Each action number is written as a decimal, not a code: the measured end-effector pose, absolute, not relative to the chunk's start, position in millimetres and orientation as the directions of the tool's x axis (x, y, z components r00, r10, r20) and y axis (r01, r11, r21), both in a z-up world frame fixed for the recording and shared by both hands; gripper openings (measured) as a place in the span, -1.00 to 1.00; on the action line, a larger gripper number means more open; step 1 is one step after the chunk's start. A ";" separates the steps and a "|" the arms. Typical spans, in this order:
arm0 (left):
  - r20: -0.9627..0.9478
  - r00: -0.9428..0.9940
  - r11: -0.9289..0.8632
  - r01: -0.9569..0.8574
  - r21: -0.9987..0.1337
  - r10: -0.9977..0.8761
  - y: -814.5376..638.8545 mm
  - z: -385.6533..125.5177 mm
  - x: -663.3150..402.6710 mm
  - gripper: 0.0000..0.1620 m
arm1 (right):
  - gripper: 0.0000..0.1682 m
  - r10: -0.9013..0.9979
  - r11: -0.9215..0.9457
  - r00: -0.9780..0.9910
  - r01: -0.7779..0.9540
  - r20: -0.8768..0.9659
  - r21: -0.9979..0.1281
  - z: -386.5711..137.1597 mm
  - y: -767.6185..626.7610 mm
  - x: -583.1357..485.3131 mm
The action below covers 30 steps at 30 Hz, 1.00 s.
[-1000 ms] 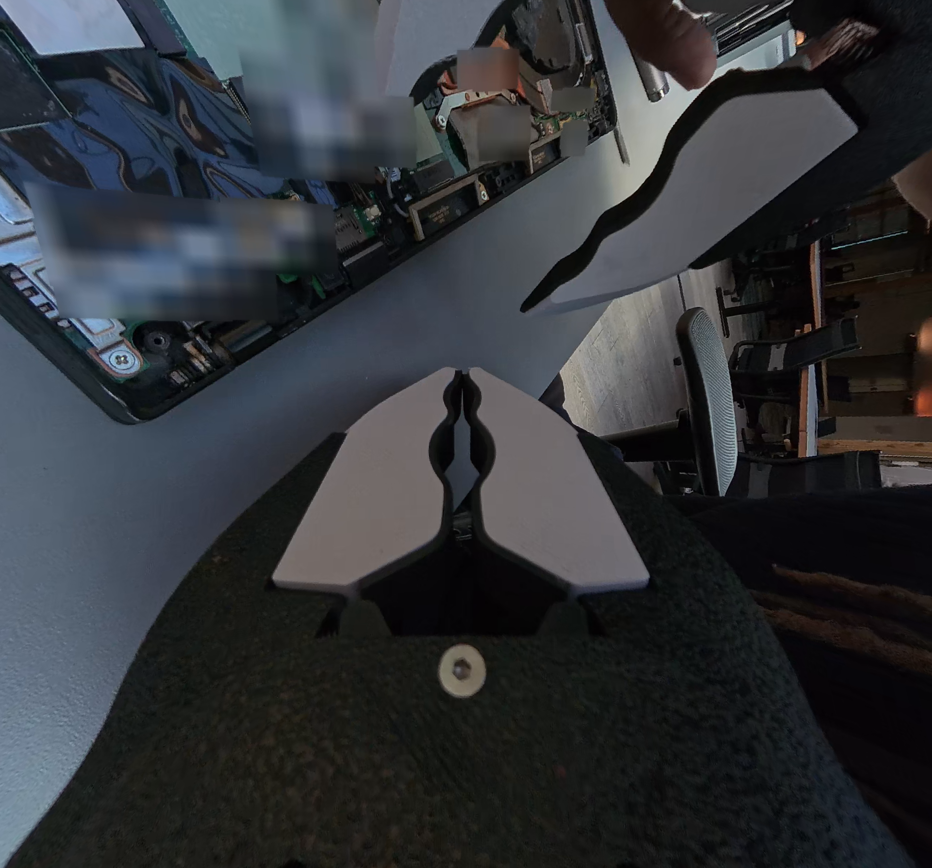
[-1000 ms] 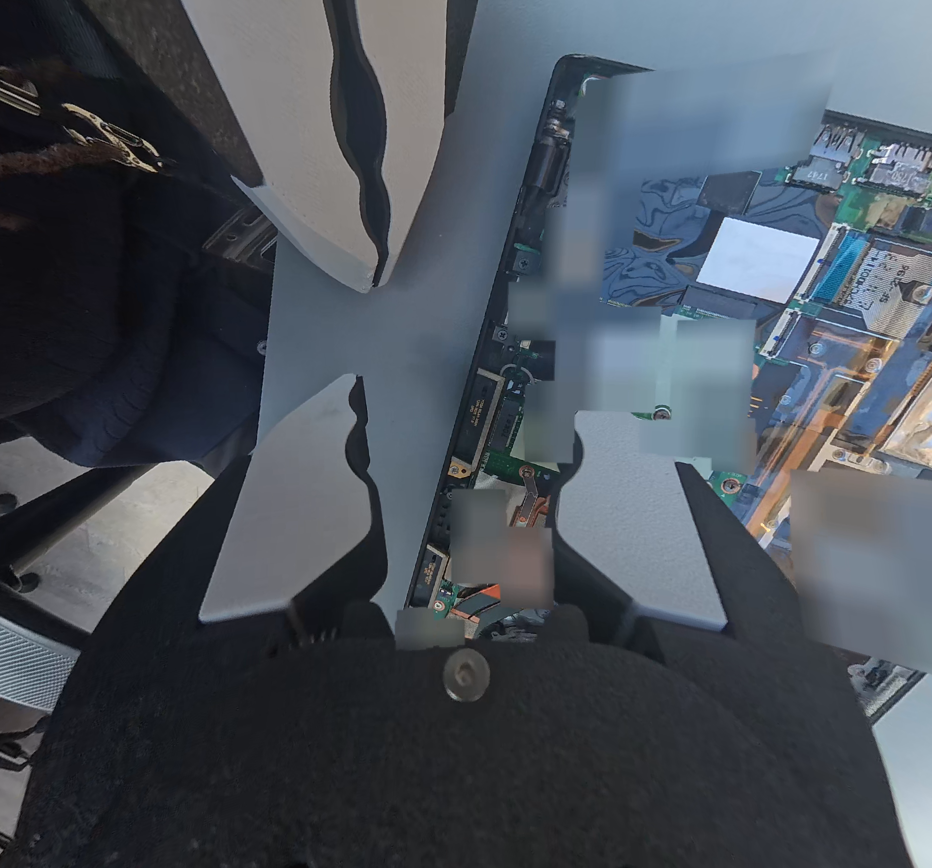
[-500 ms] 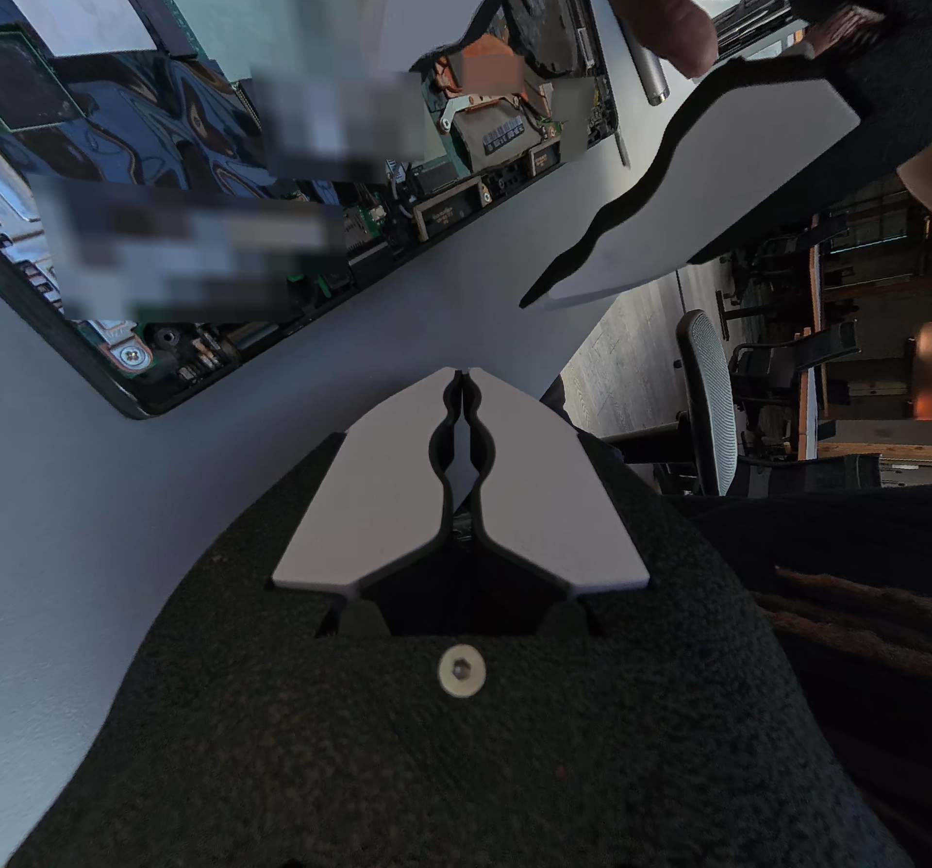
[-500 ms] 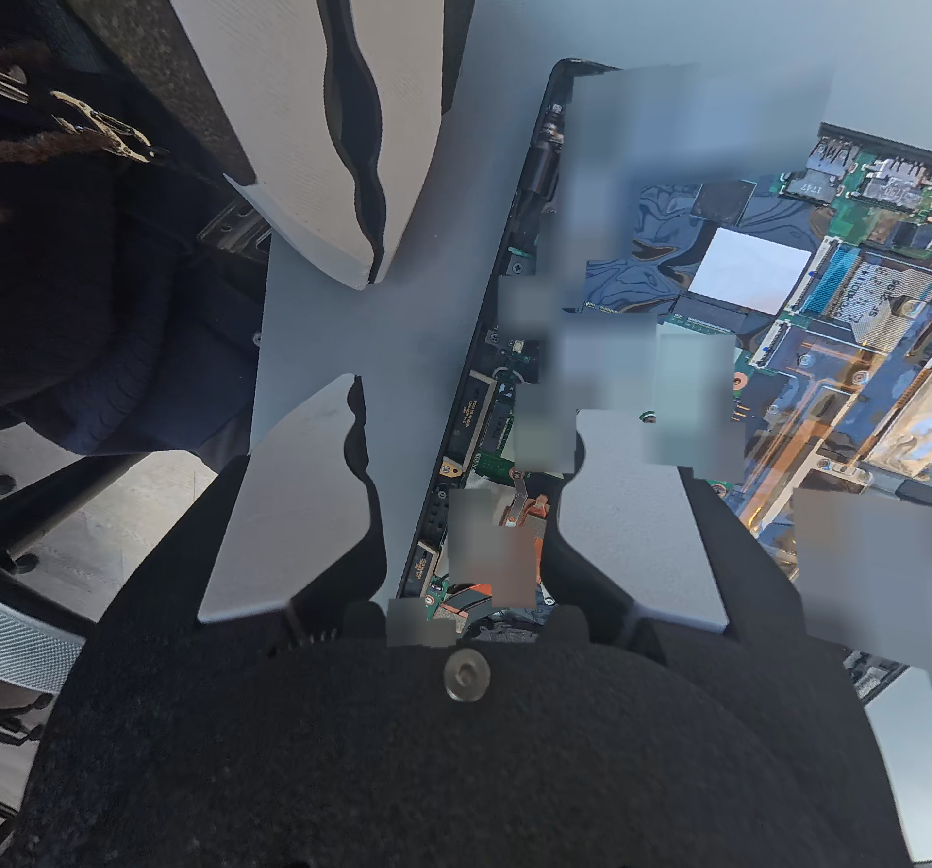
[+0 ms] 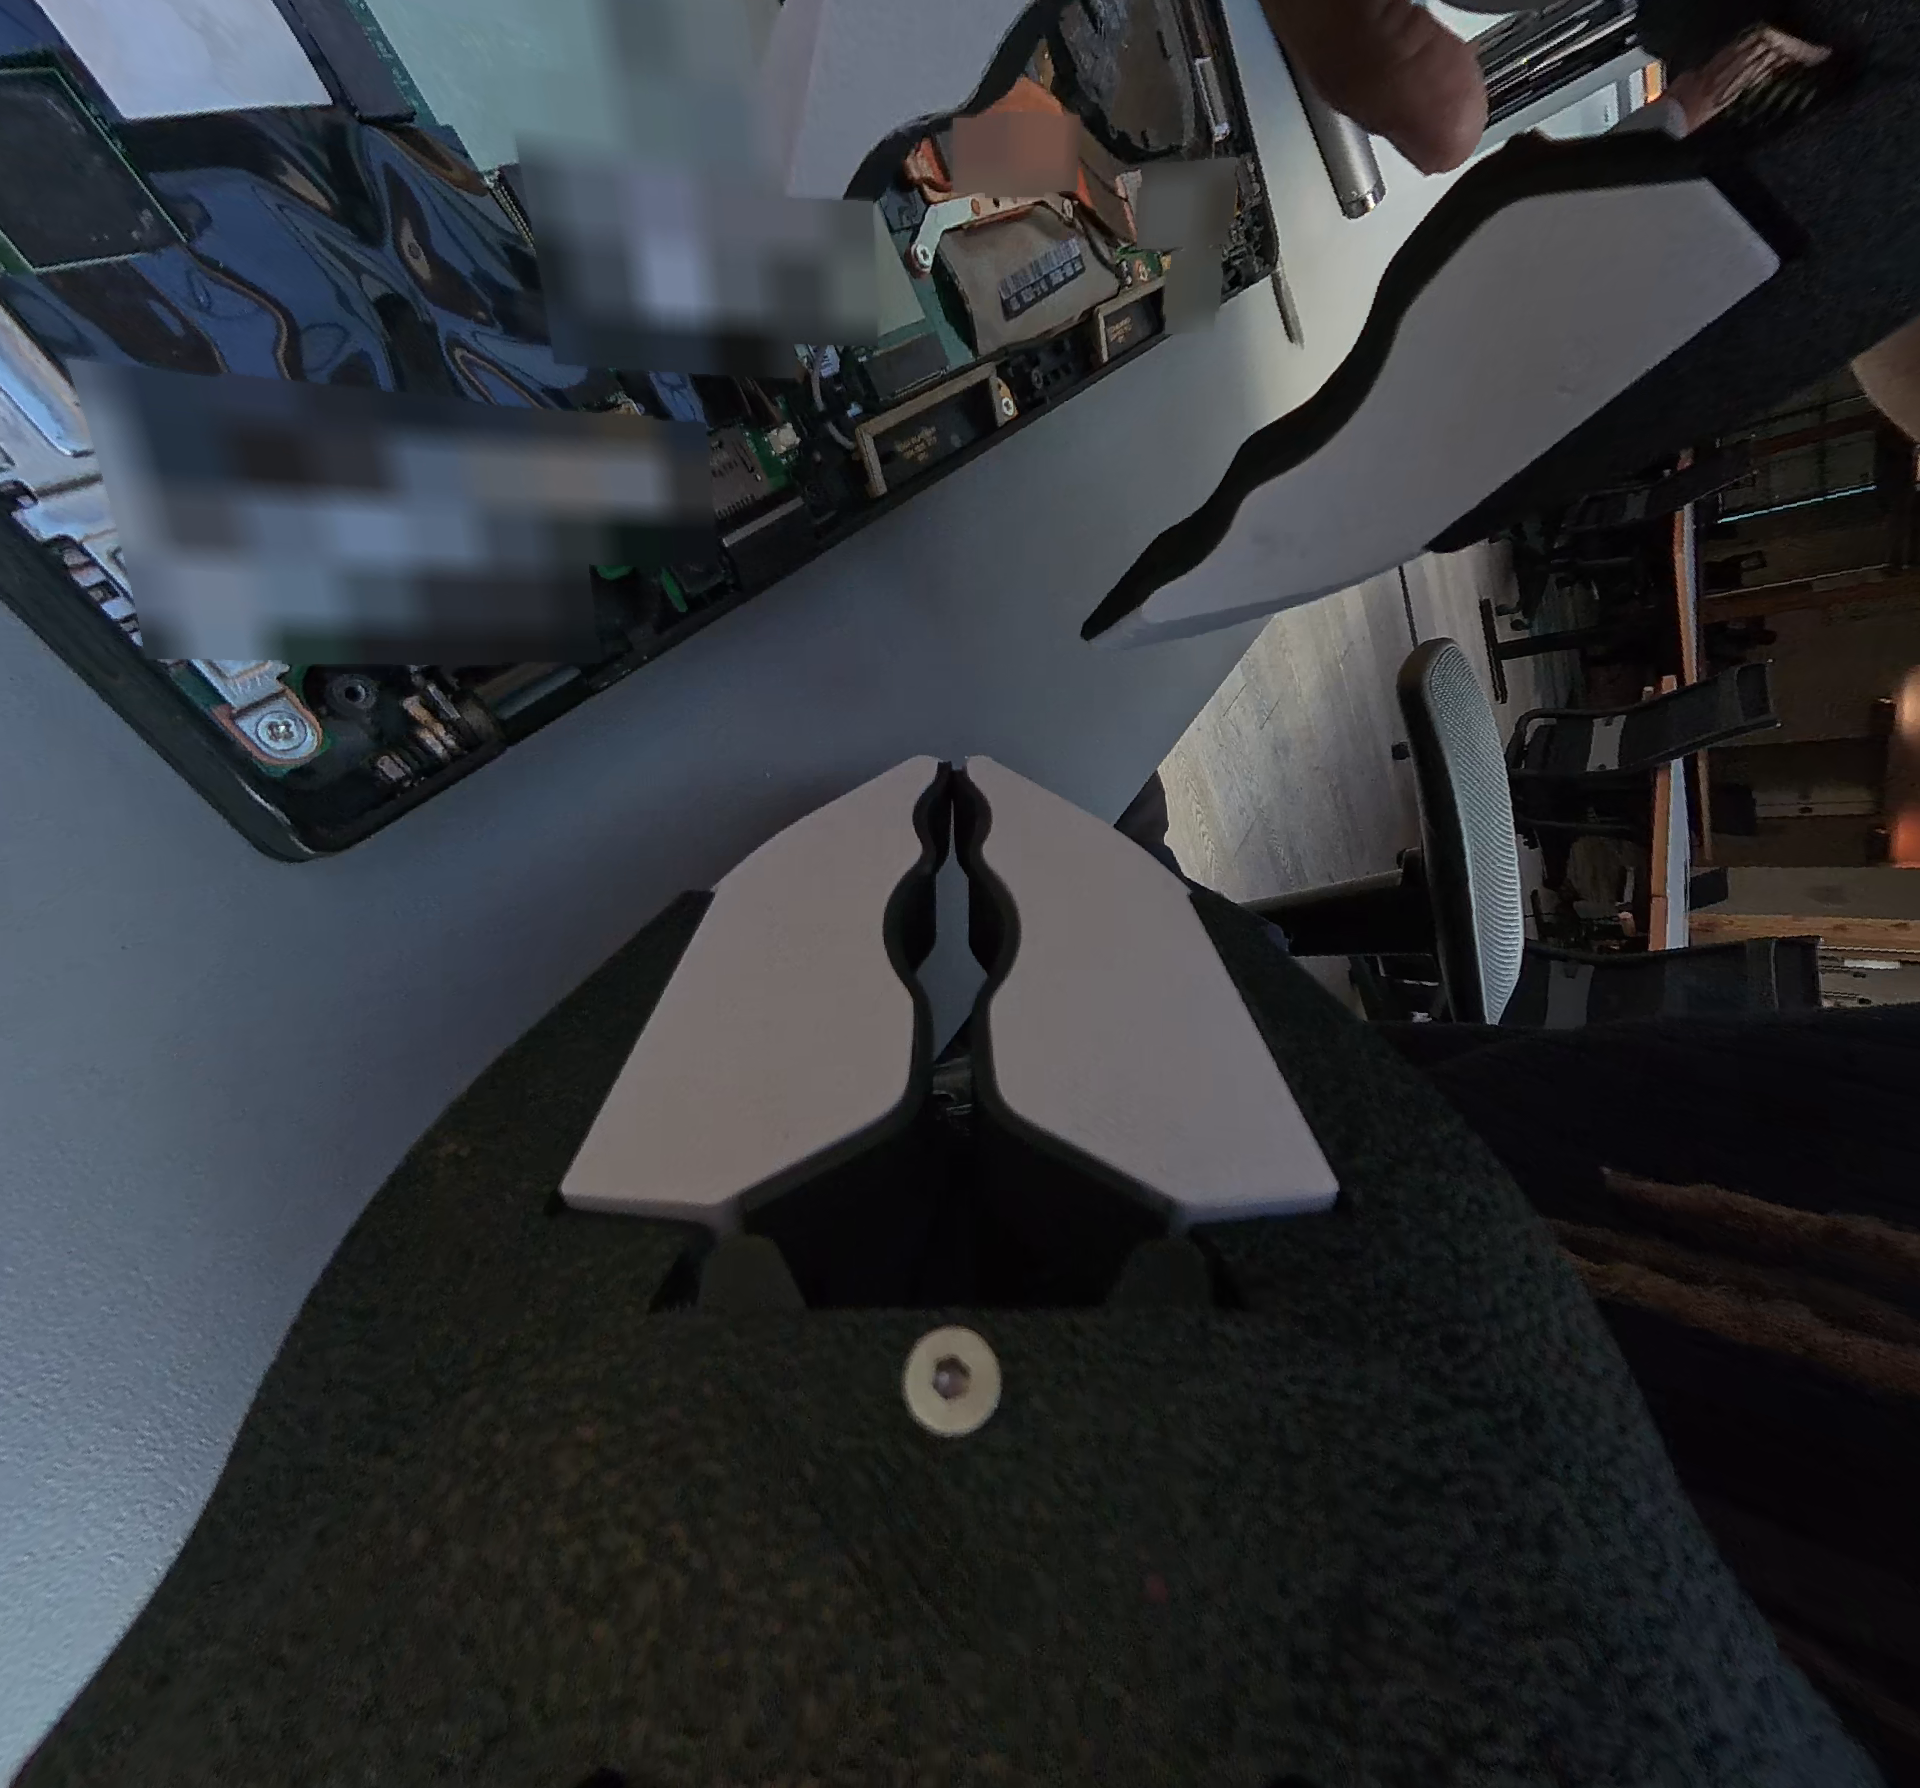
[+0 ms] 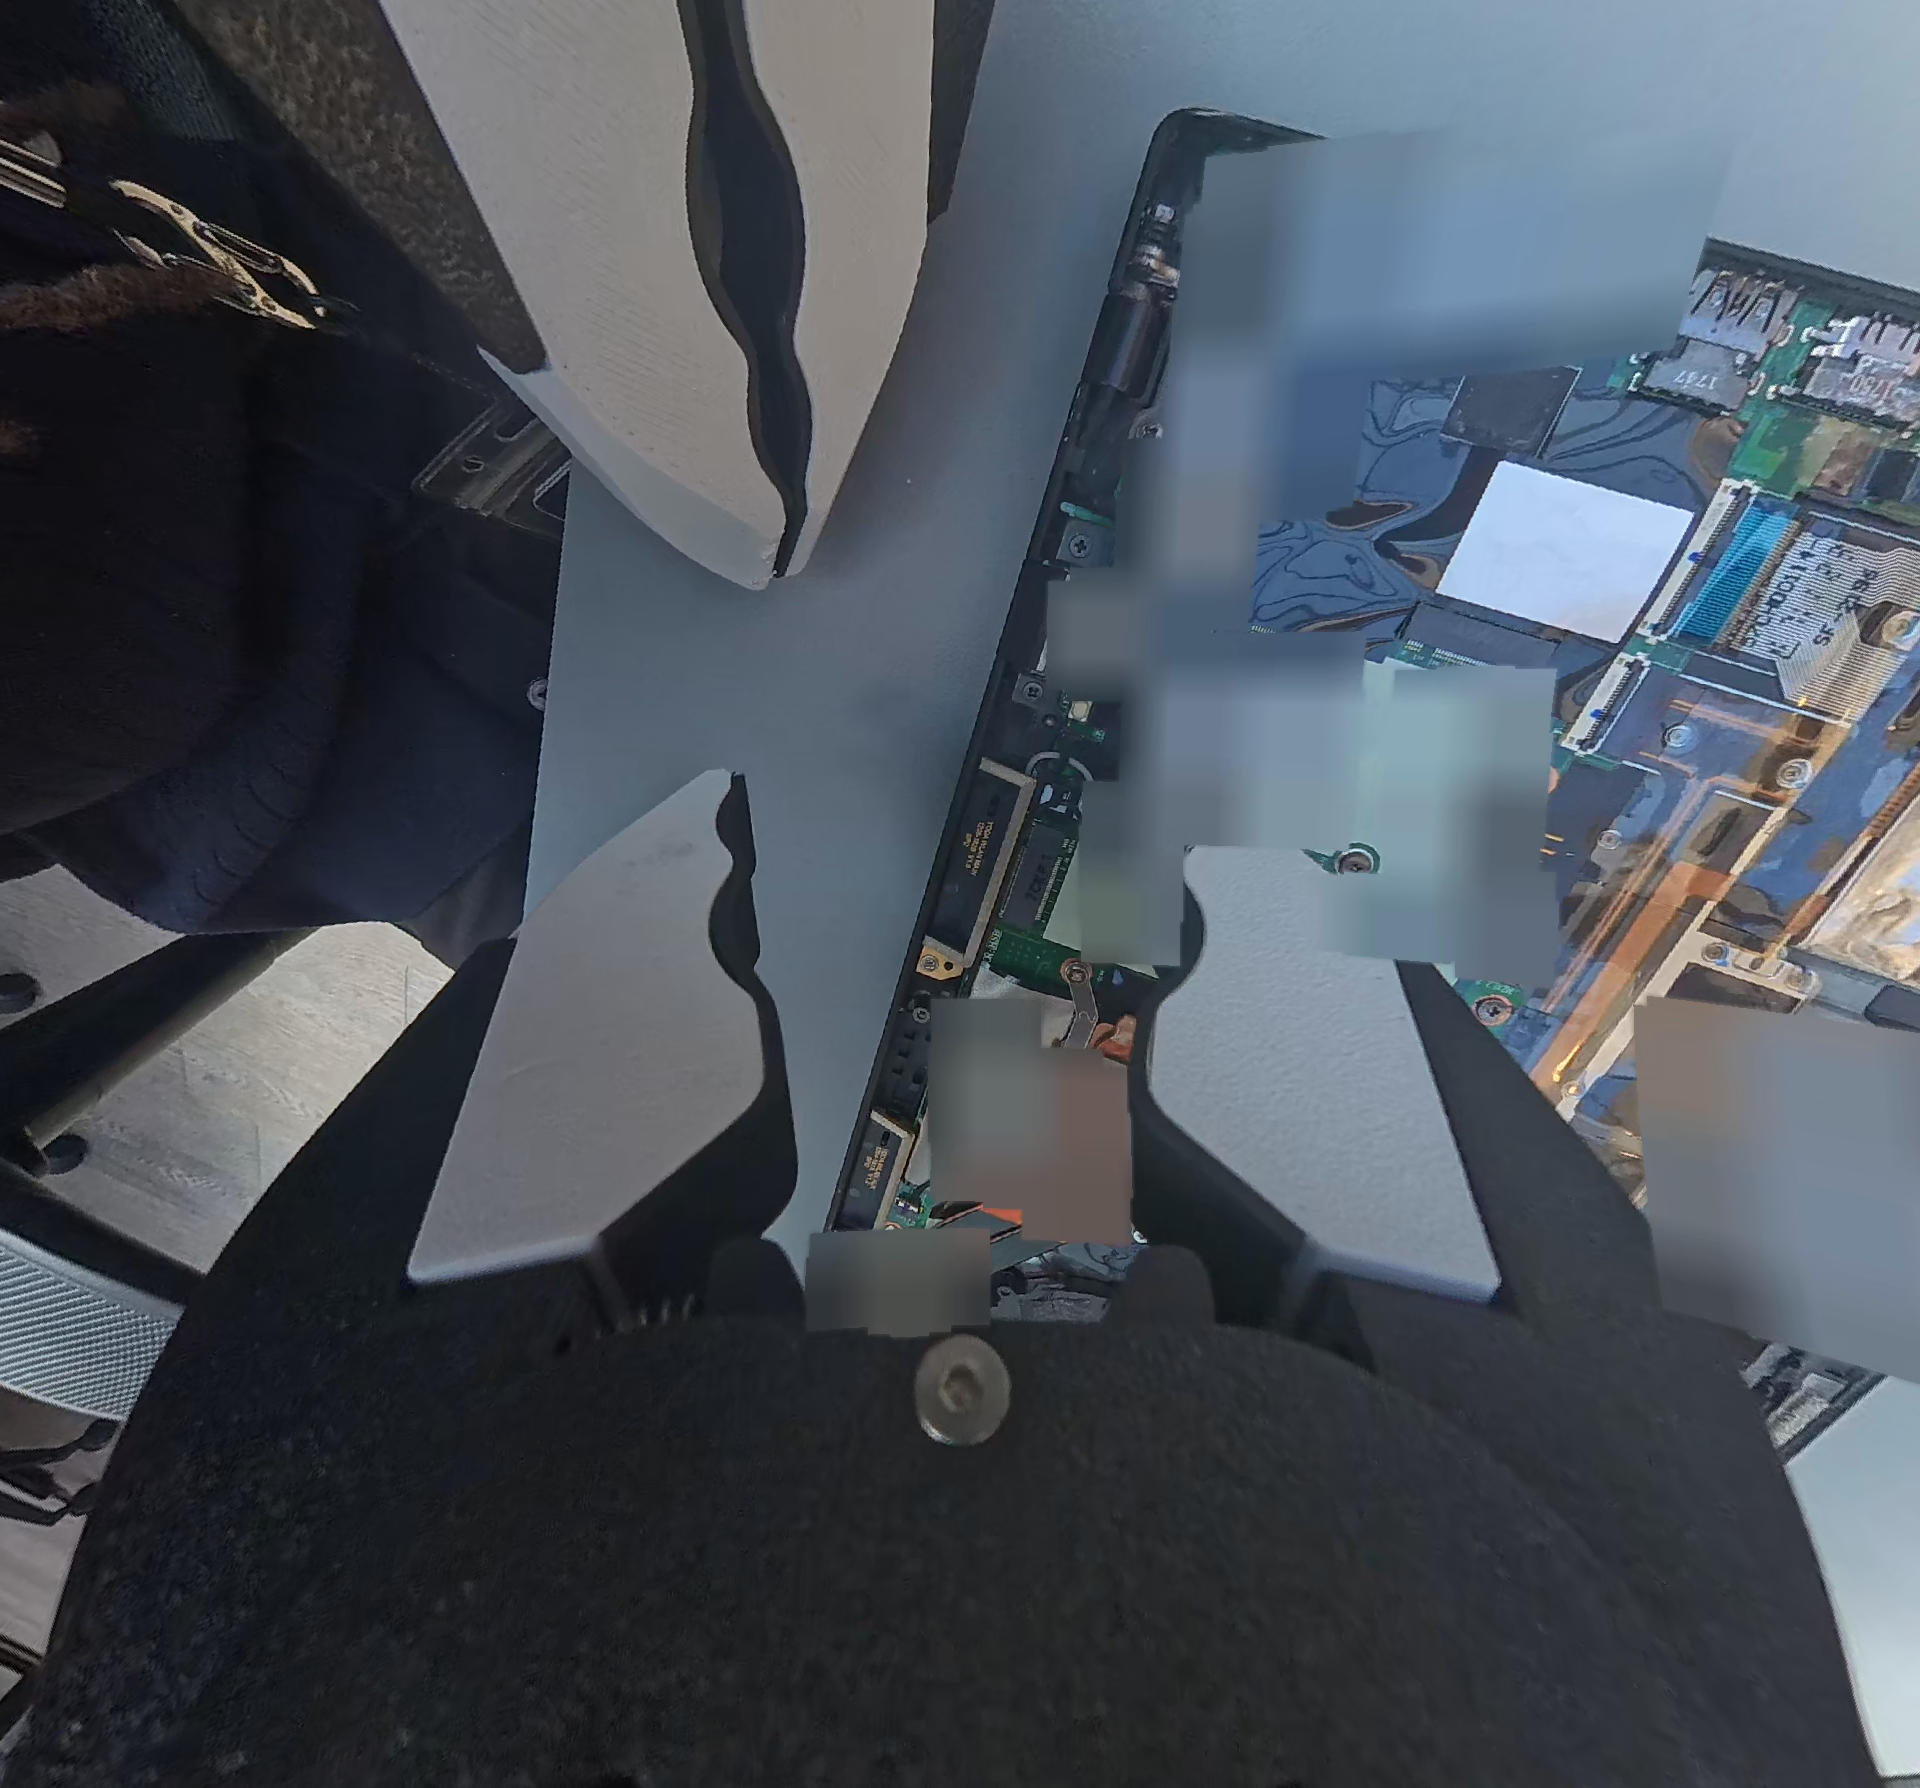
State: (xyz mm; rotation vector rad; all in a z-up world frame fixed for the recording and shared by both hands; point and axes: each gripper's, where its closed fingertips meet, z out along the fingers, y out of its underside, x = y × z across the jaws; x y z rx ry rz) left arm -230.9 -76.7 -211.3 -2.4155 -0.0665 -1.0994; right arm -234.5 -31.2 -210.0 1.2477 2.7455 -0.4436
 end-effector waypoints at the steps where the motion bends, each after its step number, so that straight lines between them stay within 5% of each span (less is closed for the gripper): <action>1: 0.721 0.676 -0.883 0.236 -0.406 -0.151 -76.7 -211.3 -230.8 -1.00 | -0.11 0.721 0.625 -0.662 0.748 -0.205 -0.222 -210.0 -31.6 -233.8; 30: 0.715 0.686 -0.877 0.254 -0.409 -0.135 -75.6 -212.0 -232.2 -1.00 | -0.09 0.702 0.689 -0.697 0.716 -0.145 -0.112 -214.1 -30.5 -230.7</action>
